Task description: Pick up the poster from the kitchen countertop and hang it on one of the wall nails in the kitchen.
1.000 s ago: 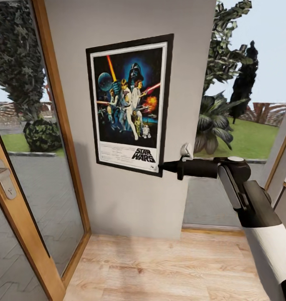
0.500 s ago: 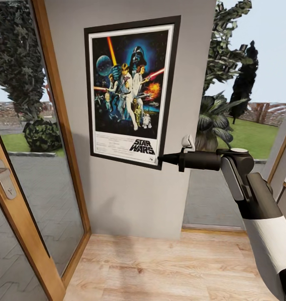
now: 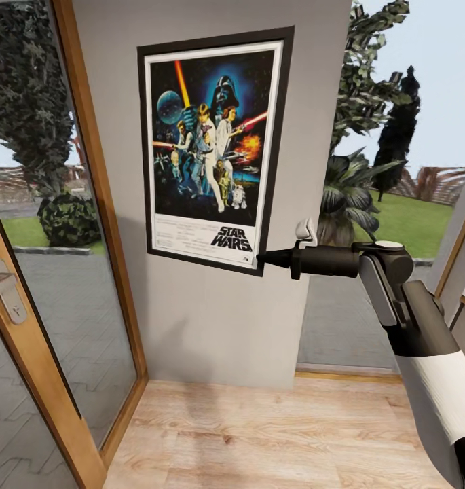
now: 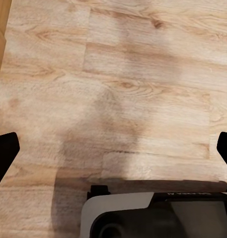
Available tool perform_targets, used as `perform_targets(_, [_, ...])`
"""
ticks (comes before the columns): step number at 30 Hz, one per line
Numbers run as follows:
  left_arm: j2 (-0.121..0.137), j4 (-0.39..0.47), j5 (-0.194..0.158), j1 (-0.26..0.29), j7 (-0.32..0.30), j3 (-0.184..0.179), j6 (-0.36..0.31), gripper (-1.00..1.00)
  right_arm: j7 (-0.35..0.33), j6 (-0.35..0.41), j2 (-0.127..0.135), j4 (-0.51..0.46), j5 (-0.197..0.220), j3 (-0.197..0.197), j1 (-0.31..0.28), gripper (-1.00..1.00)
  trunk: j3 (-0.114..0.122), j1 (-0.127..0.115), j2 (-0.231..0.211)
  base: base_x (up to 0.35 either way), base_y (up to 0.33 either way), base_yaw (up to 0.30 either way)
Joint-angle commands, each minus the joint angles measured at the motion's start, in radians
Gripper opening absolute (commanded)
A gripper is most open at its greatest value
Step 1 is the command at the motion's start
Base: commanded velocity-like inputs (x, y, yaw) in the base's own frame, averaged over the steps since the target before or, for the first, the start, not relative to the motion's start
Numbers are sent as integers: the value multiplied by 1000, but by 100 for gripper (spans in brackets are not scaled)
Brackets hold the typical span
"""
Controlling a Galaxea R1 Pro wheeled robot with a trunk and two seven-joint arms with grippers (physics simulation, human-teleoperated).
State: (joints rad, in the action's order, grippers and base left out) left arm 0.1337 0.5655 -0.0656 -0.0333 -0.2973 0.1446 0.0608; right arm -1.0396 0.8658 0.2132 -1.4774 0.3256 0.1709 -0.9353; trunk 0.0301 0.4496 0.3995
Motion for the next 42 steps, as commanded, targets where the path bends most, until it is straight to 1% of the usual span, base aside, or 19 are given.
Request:
perform_targets(1, [0, 0, -7, 0, -6, 3, -1, 100, -3, 6, 1, 0, 5, 1, 0, -100, 0, 0, 1, 0, 0, 0])
perform_targets(2, [0, 1, -7, 0, -6, 3, -1, 100, -15, 6, 2, 1, 5, 0, 0, -100, 0, 0, 1, 0, 0, 0])
perform_targets(3, [0, 1, -7, 0, -6, 3, -1, 100, -59, 5, 5, 6, 2, -25, 0, -100, 0, 0, 1, 0, 0, 0])
perform_targets(4, [0, 1, -7, 0, -6, 3, -1, 100, -68, 5, 6, 9, 2, -35, 0, -100, 0, 0, 1, 0, 0, 0])
perform_targets(5, [0, 1, -7, 0, -6, 3, -1, 100, -83, 4, 9, 15, 1, -53, 0, -100, 0, 0, 1, 0, 0, 0])
perform_targets(7, [0, 1, -7, 0, -6, 3, -1, 100, -96, 4, 15, 22, 1, -65, 0, -100, 0, 0, 1, 0, 0, 0])
perform_targets(8, [0, 1, -7, 0, -6, 3, -1, 100, -104, 3, 23, 27, 1, -73, 0, -100, 0, 0, 1, 0, 0, 0])
perform_targets(11, [0, 0, -7, 0, -6, 3, -1, 100, -113, 2, 34, 35, 2, -81, 0, -100, 0, 0, 1, 0, 0, 0])
perform_targets(20, [0, 1, -7, 0, -6, 3, -1, 100, -120, -2, 42, 40, 5, -86, 0, -100, 0, 0, 1, 0, 0, 0])
perform_targets(42, [0, 1, -8, 0, -6, 4, -1, 100, -120, -4, 43, 31, 6, -77, 0, -100, 0, 0, 1, 0, 0, 0])
